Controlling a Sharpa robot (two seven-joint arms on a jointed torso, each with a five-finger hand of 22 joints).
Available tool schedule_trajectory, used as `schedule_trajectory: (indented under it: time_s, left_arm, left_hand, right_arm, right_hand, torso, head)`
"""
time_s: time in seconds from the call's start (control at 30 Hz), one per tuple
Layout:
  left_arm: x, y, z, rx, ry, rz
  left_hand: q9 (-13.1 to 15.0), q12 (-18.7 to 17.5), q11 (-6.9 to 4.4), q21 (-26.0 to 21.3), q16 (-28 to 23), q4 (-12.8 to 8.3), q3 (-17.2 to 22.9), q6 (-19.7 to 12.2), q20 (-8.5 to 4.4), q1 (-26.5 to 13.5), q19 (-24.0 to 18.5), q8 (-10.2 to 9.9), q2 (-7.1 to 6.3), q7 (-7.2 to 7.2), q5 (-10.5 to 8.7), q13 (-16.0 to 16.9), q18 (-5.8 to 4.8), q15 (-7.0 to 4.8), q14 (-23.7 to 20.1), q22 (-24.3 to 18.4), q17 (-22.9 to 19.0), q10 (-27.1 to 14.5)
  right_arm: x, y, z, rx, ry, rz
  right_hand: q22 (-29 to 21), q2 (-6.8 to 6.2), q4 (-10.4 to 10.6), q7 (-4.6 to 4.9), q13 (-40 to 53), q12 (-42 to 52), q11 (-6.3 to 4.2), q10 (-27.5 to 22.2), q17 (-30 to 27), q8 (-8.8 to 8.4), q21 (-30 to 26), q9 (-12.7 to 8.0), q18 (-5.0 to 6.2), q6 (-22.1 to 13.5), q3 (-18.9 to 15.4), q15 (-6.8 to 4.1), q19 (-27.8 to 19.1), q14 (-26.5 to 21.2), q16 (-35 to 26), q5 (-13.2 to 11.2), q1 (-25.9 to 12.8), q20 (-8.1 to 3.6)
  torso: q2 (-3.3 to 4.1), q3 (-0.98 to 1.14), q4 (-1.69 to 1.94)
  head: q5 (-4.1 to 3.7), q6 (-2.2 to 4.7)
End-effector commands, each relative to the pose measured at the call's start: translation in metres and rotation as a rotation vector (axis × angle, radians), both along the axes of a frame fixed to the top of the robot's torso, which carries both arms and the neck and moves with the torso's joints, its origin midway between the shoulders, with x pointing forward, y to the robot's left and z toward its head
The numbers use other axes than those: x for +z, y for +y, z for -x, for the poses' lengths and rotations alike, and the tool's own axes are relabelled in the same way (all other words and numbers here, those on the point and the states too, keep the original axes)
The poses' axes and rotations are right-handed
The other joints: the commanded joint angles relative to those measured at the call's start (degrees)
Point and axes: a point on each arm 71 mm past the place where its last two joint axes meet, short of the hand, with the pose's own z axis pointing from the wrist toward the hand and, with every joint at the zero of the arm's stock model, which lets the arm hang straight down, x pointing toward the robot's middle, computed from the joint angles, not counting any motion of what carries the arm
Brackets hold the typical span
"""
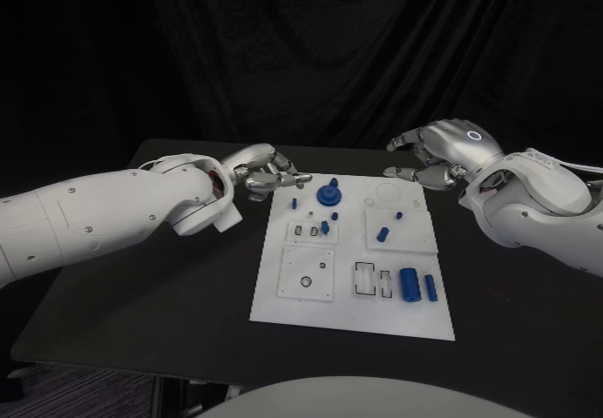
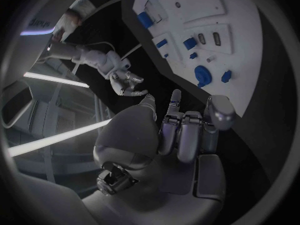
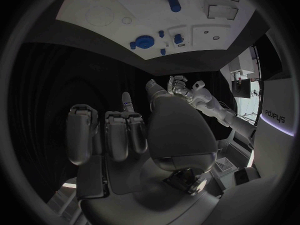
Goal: Assemble the parts on the task board
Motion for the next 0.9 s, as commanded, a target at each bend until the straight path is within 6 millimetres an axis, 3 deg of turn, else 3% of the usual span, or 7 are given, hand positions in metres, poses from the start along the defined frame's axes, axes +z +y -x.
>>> schedule_trajectory:
  time_s: [0.03,0.2,0.27,0.33,0.43,0.6,0.9]
  left_arm:
    - [0.0,-0.005,-0.003,0.087,-0.139,-0.287]
    - [-0.003,-0.018,-0.001,0.097,-0.123,-0.36]
    - [-0.004,-0.023,0.0,0.097,-0.113,-0.38]
    - [-0.005,-0.027,0.0,0.095,-0.103,-0.397]
    - [-0.006,-0.034,0.001,0.087,-0.09,-0.417]
    - [-0.008,-0.042,0.002,0.063,-0.071,-0.444]
    - [-0.014,-0.056,0.002,0.046,-0.016,-0.496]
  left_hand:
    - [2.73,0.15,-1.01,2.18,0.18,-0.28,-0.24,0.21,-0.85,-0.25,3.08,3.06,0.18,-0.99,0.94,15.12,-1.03,-0.85,5.99,4.79,15.04,6.01]
    - [11.96,0.15,-2.54,4.09,0.18,-0.09,-0.71,-2.03,-2.43,-0.63,6.1,11.19,-0.09,-2.56,3.16,15.12,-1.92,-2.39,5.99,9.43,15.04,6.01]
    - [14.33,0.15,-2.88,4.5,0.18,-0.09,-0.86,-2.29,-2.69,-0.81,6.8,13.1,-0.17,-2.93,3.28,15.12,-2.16,-2.73,5.99,10.56,15.04,6.01]
    - [19.53,0.15,-3.5,5.21,0.18,-0.11,-1.45,-3.73,-3.31,-1.84,8.01,16.71,-0.19,-3.59,2.72,15.12,-2.54,-3.34,5.99,12.5,15.04,6.01]
    - [23.47,0.15,-3.95,5.27,0.18,-0.04,-1.85,-4.99,-3.67,-2.52,8.24,18.97,-0.07,-3.79,2.79,15.12,-2.59,-3.53,5.99,12.86,15.04,6.01]
    - [25.51,0.15,-3.86,5.12,0.18,0.09,-2.0,-6.11,-3.74,-3.12,8.15,19.38,0.39,-3.83,3.79,15.12,-2.56,-3.69,5.99,12.7,15.04,6.01]
    - [28.12,0.15,-4.08,4.71,0.18,0.02,-2.52,-5.37,-3.82,-3.39,7.8,20.0,0.13,-4.13,2.99,15.12,-2.45,-3.83,5.99,12.28,15.04,6.01]
  right_arm:
    - [0.0,-0.007,-0.001,-0.034,-0.009,-0.012]
    - [-0.001,-0.011,-0.001,-0.045,-0.006,-0.008]
    - [-0.001,-0.012,-0.001,-0.048,-0.004,-0.007]
    - [-0.002,-0.013,-0.001,-0.05,-0.002,-0.005]
    - [-0.002,-0.013,-0.002,-0.052,0.001,-0.002]
    - [-0.003,-0.013,-0.003,-0.053,0.004,0.001]
    - [-0.008,-0.011,-0.002,-0.04,0.006,0.0]
  right_hand:
    - [12.79,-0.13,-0.25,0.1,15.07,0.16,0.3,5.87,15.09,0.35,0.26,-0.08,-0.06,0.46,-0.19,0.36,3.04,6.09,0.14,0.48,0.52,0.42]
    - [12.8,-0.11,-0.22,0.09,15.07,0.16,0.29,5.87,15.09,0.35,0.29,-0.11,-0.07,0.52,-0.22,0.36,3.06,6.09,0.14,0.6,0.48,0.42]
    - [12.8,-0.09,-0.19,0.09,15.07,0.16,0.29,5.87,15.09,0.36,0.28,-0.12,-0.07,0.58,-0.26,0.35,3.05,6.09,0.14,0.69,0.43,0.41]
    - [12.8,-0.09,-0.19,0.09,15.07,0.16,0.29,5.87,15.09,0.36,0.28,-0.12,-0.07,0.58,-0.26,0.35,3.05,6.09,0.14,0.69,0.43,0.41]
    - [12.81,-0.06,-0.14,0.08,15.07,0.16,0.28,5.87,15.09,0.37,0.32,-0.15,-0.08,0.66,-0.3,0.35,3.07,6.09,0.14,0.82,0.37,0.41]
    - [12.81,0.0,-0.09,0.06,15.07,0.16,0.27,5.87,15.09,0.39,0.32,-0.17,-0.08,0.76,-0.33,0.34,3.07,6.09,0.14,0.97,0.31,0.41]
    - [12.82,0.26,0.6,-0.07,15.07,0.16,0.18,5.87,15.09,0.46,0.35,-0.34,-0.08,1.31,-0.77,0.27,3.09,6.09,0.14,1.46,-0.59,0.36]
  torso:
    - [-0.81,0.83,-0.37]
    - [-1.19,1.34,-0.66]
    - [-1.22,1.41,-0.74]
    - [-1.27,1.57,-0.96]
    - [-1.36,1.62,-0.97]
    - [-1.29,1.52,-0.85]
    - [-1.15,1.44,-1.41]
  head:
    - [0.64,-0.64]
    - [0.58,-1.47]
    - [0.49,-1.61]
    - [0.51,-1.78]
    - [0.09,-2.21]
    - [-0.3,-2.21]
    - [0.18,-2.21]
